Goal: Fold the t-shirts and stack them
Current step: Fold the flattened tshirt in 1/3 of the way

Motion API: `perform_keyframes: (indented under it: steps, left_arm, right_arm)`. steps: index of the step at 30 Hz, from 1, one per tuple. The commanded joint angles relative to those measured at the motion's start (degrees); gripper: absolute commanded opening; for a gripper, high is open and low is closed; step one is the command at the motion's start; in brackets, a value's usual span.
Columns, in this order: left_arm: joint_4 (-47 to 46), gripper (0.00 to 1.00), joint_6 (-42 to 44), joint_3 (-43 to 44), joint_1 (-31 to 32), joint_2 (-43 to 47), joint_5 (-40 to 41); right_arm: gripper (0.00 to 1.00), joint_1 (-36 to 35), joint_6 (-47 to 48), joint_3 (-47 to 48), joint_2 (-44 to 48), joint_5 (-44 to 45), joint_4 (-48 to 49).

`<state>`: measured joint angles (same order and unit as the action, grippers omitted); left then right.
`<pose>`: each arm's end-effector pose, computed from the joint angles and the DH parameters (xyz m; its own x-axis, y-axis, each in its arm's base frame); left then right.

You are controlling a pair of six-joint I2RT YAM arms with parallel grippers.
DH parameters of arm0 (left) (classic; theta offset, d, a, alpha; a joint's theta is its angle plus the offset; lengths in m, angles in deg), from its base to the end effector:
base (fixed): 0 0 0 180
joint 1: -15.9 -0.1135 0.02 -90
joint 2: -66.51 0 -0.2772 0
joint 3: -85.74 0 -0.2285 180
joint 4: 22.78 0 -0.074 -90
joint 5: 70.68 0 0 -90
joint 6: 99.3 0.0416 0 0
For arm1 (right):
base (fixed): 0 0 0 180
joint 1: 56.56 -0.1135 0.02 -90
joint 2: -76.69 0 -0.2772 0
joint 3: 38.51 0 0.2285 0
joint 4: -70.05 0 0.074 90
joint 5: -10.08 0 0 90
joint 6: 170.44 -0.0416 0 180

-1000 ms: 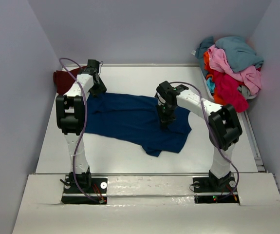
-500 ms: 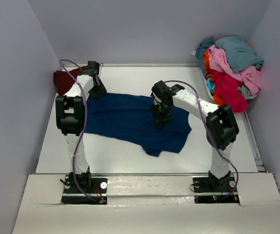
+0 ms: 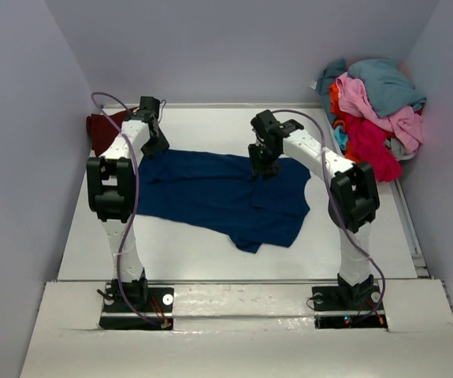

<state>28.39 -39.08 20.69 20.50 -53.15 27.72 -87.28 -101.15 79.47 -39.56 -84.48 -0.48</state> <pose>0.4485 -0.0300 0.2403 -0.7151 -0.4354 -0.5469 -0.4119 0.8945 -0.1736 0.3531 0.2137 0.2614 -0.9385 -0.1476 -0.3120 -0.2160 0.9563 0.1972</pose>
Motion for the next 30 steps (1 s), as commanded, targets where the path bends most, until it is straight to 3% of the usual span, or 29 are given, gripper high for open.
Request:
perform_keyframes:
  steps: [1, 10, 15, 25, 30]
  left_arm:
    - [2.5, 0.52, -0.9, 0.2, -0.3, 6.4, 4.4]
    - [2.9, 0.52, -2.6, -1.2, -0.8, 5.8, 9.9]
    - [4.6, 0.52, -2.7, 1.6, -2.1, 2.6, 9.0]
    - [3.2, 0.53, -3.6, -4.0, -2.1, 3.1, 6.7]
    - [4.0, 0.53, -3.1, -1.6, -2.1, 1.2, 6.5]
  right_arm:
    - [0.45, 1.2, -0.5, 2.1, -1.9, 0.5, 0.8]
    - [0.44, 5.0, -0.6, 1.3, -1.5, -1.0, 2.6]
    - [0.44, 6.2, 0.5, -0.1, 0.5, -1.1, 2.8]
    - [0.44, 8.9, 0.7, -0.5, 1.0, 0.1, 3.5]
    - [0.44, 10.1, -0.8, 0.2, 0.4, 0.5, 4.4]
